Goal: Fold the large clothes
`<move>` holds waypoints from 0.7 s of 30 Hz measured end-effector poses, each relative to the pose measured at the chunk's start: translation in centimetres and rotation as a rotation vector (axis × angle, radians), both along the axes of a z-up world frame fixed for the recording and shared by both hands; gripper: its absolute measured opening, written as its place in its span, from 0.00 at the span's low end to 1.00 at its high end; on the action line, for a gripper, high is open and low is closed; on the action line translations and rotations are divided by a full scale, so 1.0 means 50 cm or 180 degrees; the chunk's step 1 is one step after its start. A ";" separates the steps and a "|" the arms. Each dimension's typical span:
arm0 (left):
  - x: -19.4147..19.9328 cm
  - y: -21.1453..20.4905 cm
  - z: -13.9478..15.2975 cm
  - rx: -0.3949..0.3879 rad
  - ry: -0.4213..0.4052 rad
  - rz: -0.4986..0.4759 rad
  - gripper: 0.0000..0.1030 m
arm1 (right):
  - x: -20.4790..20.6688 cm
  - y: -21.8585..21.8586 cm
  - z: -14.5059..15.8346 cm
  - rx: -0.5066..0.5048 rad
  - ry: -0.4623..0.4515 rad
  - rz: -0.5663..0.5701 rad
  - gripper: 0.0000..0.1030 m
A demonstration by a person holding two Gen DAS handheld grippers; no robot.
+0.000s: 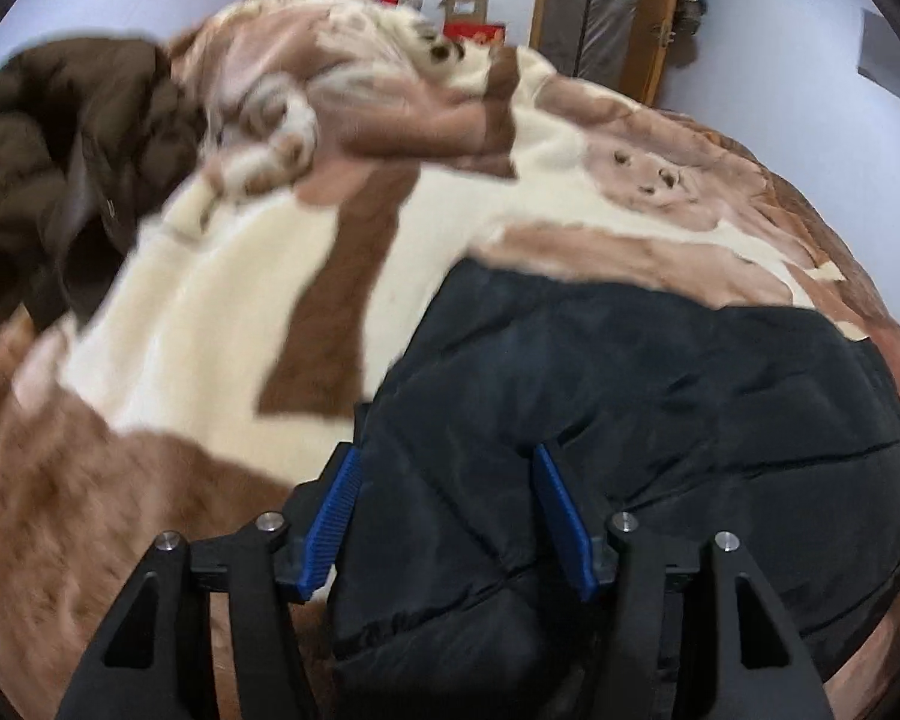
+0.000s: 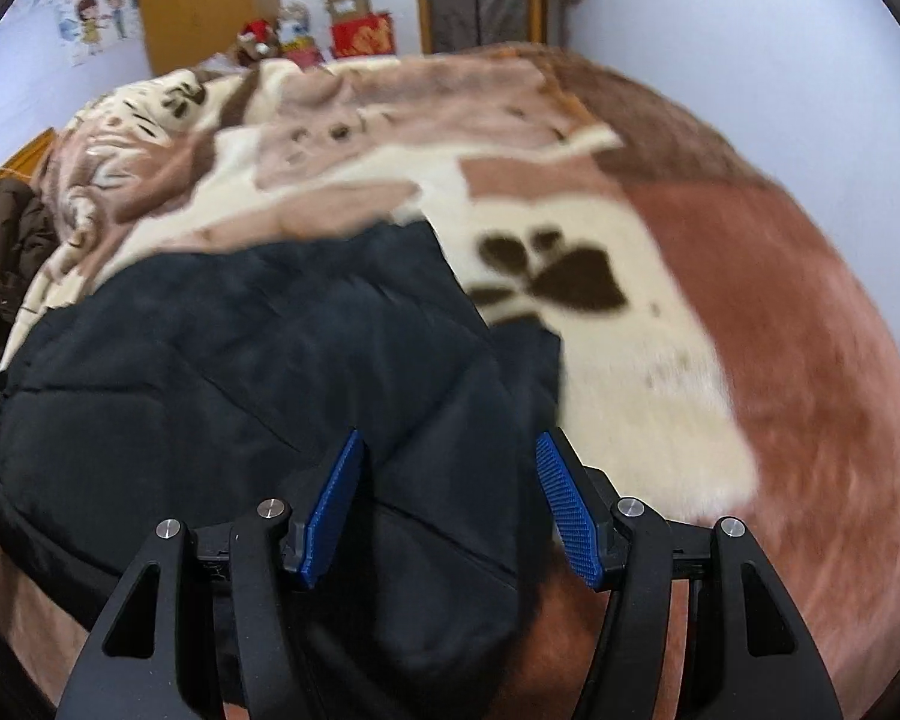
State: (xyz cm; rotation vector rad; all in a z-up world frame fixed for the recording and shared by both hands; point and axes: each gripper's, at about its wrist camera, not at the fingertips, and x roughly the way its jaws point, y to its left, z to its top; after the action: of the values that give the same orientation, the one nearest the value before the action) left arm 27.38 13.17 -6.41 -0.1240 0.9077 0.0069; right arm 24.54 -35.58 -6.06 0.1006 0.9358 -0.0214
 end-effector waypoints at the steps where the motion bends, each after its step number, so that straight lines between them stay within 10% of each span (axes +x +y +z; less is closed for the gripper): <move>1: 0.001 0.002 -0.014 -0.0079 0.0024 -0.0008 0.58 | 0.004 -0.003 -0.012 0.0034 0.0032 -0.0004 0.59; 21: -0.090 0.052 -0.012 -0.0380 0.0004 0.0185 0.55 | -0.062 0.000 -0.012 0.0247 0.0070 -0.0032 0.59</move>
State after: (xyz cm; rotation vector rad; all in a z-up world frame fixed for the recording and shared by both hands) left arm 22.90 15.77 -7.02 -0.2613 0.9056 0.0069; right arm 21.45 -35.57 -6.63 0.1774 0.9583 0.0044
